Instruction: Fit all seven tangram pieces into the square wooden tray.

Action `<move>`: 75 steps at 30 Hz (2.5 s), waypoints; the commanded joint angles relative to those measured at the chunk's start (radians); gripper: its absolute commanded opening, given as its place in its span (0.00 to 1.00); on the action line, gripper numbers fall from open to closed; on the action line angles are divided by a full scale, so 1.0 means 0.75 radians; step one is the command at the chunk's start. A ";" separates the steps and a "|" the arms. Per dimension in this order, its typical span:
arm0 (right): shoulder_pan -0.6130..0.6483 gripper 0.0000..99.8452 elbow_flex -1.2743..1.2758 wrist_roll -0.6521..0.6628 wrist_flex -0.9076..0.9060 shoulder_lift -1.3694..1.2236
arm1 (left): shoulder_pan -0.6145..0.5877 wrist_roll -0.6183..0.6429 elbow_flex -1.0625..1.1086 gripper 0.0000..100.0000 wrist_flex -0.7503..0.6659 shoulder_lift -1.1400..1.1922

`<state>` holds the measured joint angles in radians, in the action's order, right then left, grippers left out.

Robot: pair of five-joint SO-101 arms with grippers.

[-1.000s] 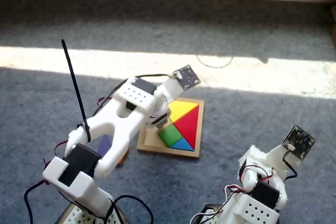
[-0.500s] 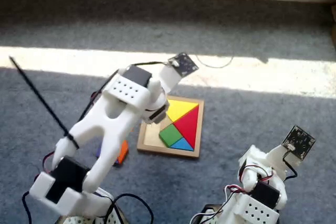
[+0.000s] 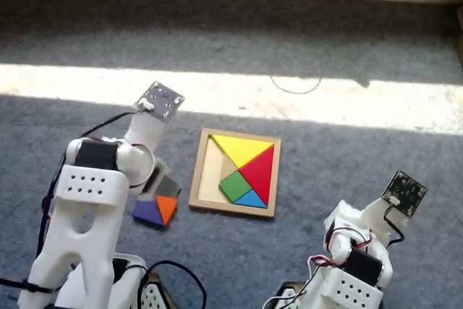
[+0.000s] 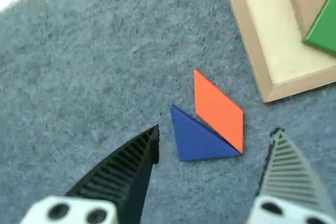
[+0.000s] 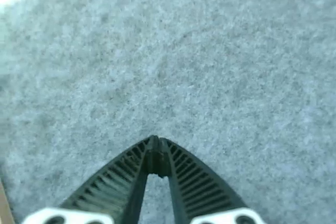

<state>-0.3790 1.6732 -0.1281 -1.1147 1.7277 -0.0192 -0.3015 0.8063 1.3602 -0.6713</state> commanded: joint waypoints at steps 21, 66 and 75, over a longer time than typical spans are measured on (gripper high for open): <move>0.024 0.00 0.003 -0.006 0.030 0.011 | 0.075 0.205 0.118 0.32 -0.370 0.494; 0.024 0.00 0.013 -0.010 0.077 0.011 | 0.210 0.256 0.191 0.24 -0.405 0.474; 0.024 0.00 0.013 -0.010 0.077 0.011 | 0.210 0.258 -0.111 0.24 -0.280 0.846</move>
<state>-0.3728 1.6732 -0.1281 -1.0779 1.7277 0.1128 -0.1174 0.8170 1.1070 -0.1020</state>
